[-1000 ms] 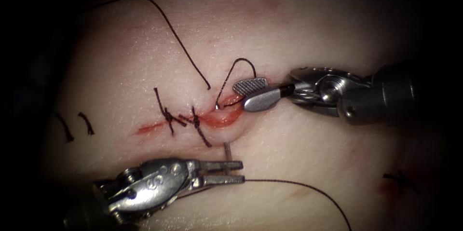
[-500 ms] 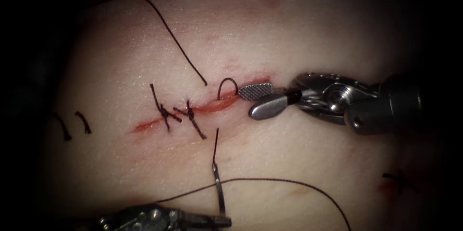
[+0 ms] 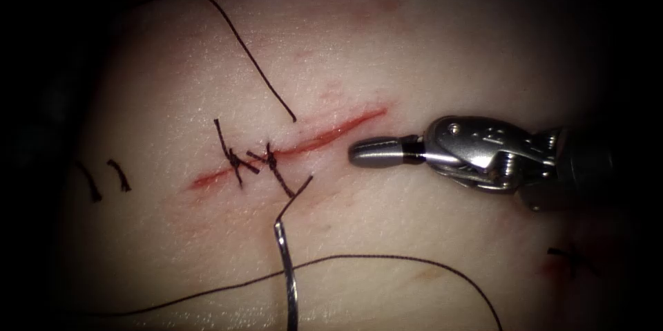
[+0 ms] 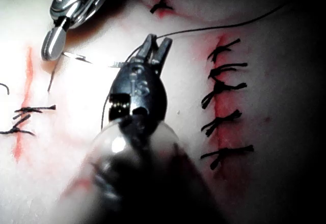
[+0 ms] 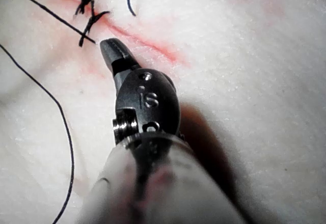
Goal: Wound Closure
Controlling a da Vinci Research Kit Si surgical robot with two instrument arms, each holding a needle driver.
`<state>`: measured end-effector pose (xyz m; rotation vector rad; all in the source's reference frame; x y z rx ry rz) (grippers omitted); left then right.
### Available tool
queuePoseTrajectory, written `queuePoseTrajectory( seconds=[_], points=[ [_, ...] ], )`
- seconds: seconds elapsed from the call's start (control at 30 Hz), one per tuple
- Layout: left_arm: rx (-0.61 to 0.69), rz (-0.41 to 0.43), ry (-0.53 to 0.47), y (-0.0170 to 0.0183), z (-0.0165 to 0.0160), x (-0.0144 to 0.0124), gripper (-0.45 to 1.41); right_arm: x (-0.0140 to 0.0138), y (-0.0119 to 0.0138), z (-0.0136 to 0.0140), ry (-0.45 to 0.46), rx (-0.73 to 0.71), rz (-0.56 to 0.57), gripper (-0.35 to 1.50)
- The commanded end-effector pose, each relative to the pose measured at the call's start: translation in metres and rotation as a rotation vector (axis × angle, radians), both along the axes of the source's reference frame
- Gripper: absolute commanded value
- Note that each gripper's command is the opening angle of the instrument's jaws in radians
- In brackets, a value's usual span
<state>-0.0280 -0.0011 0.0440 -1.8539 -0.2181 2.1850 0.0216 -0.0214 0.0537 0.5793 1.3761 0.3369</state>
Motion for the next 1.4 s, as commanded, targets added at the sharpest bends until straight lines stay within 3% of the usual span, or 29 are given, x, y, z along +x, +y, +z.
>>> queuePoseTrajectory(
  seconds=[0.03,0.07,0.1,0.17,0.23,0.4,0.53,0.73,0.83,0.9,1.07,1.4],
  points=[
    [-0.018,-0.004,0.015,-0.0001,0.0001,-0.0005,-0.45,0.0008,-0.0011,0.0005,0.001,-0.001,-0.001,0.52],
    [-0.018,-0.004,0.015,-0.0001,0.0001,-0.0005,-0.45,0.0008,-0.0011,0.0005,0.001,-0.001,-0.001,0.52],
    [-0.028,-0.005,0.021,-0.0001,-0.0001,-0.0005,-0.45,0.0011,-0.0013,0.0005,0.005,-0.020,-0.002,0.83],
    [-0.052,-0.013,0.032,-0.0002,-0.0007,-0.0004,-0.45,0.0021,-0.0023,0.0006,0.001,-0.102,0.002,1.18],
    [-0.062,-0.018,0.036,-0.0002,-0.0010,-0.0003,-0.45,0.0028,-0.0029,0.0006,-0.012,-0.141,-0.015,1.25],
    [-0.093,-0.038,0.039,-0.0005,-0.0022,0.0005,-0.45,0.0045,-0.0036,0.0009,-0.042,-0.196,-0.018,1.21],
    [-0.116,-0.044,0.041,-0.0009,-0.0041,0.0010,-0.45,0.0054,-0.0035,0.0012,-0.055,-0.228,-0.005,1.08],
    [-0.123,-0.045,0.047,-0.0018,-0.0052,0.0004,-0.45,0.0066,-0.0039,0.0020,-0.075,-0.246,-0.014,0.99],
    [-0.128,-0.042,0.046,-0.0021,-0.0056,0.0003,-0.45,0.0068,-0.0041,0.0023,-0.085,-0.252,-0.026,0.94],
    [-0.136,-0.038,0.040,-0.0023,-0.0068,0.0005,-0.45,0.0062,-0.0044,0.0029,-0.100,-0.259,-0.048,0.76],
    [-0.132,-0.037,0.039,-0.0024,-0.0077,0.0007,-0.45,0.0056,-0.0046,0.0035,-0.113,-0.268,-0.054,0.73],
    [-0.136,-0.042,0.040,-0.0018,-0.0061,0.0000,-0.45,0.0062,-0.0041,0.0001,-0.076,-0.324,-0.038,0.76]
  ],
)
